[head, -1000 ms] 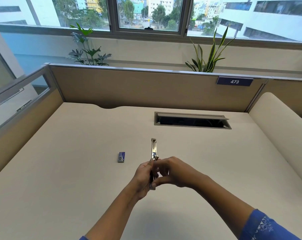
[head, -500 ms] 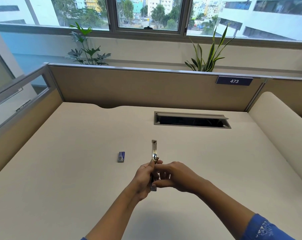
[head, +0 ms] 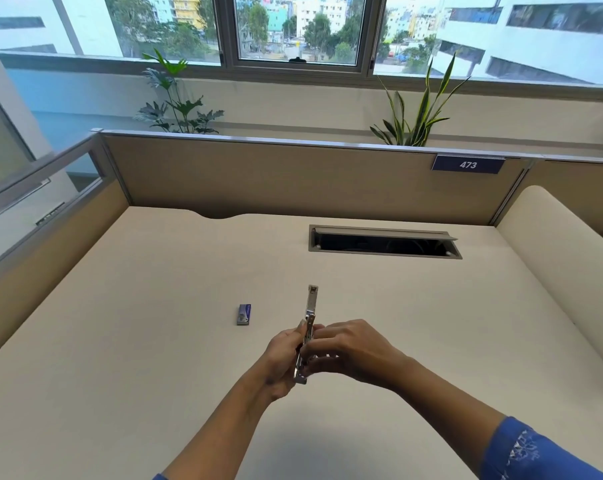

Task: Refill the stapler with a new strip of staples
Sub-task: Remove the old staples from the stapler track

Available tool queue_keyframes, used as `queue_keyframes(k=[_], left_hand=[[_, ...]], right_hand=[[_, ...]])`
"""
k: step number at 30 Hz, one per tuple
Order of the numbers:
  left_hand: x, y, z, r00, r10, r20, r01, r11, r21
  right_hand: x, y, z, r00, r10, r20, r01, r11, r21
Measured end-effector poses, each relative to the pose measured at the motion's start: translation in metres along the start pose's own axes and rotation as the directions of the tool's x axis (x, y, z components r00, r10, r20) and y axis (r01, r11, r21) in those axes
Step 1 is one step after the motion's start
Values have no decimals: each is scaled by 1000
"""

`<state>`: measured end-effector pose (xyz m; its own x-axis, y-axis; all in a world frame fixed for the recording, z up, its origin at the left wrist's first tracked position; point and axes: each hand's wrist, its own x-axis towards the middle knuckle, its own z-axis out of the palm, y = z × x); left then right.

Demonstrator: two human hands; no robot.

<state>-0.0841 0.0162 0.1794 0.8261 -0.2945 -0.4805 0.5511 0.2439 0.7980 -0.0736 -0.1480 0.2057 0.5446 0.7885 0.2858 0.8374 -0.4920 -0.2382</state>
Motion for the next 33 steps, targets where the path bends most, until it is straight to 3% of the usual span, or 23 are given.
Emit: queue_keyframes(k=[9,21,33], left_hand=[[4,-11,-2,1000,-4,-27,6,998,69],[5,-16,-7,1000,-4,-3,4,999,53],[-2,-11,-5,998,19,58,-18,1000,-17]], right_hand=[[10,5,-4,982,-92,162,120,978,-172],[10,1,1,982,-32,187,31,999,6],[8,-2,-2,996,56,72,-66,986,153]])
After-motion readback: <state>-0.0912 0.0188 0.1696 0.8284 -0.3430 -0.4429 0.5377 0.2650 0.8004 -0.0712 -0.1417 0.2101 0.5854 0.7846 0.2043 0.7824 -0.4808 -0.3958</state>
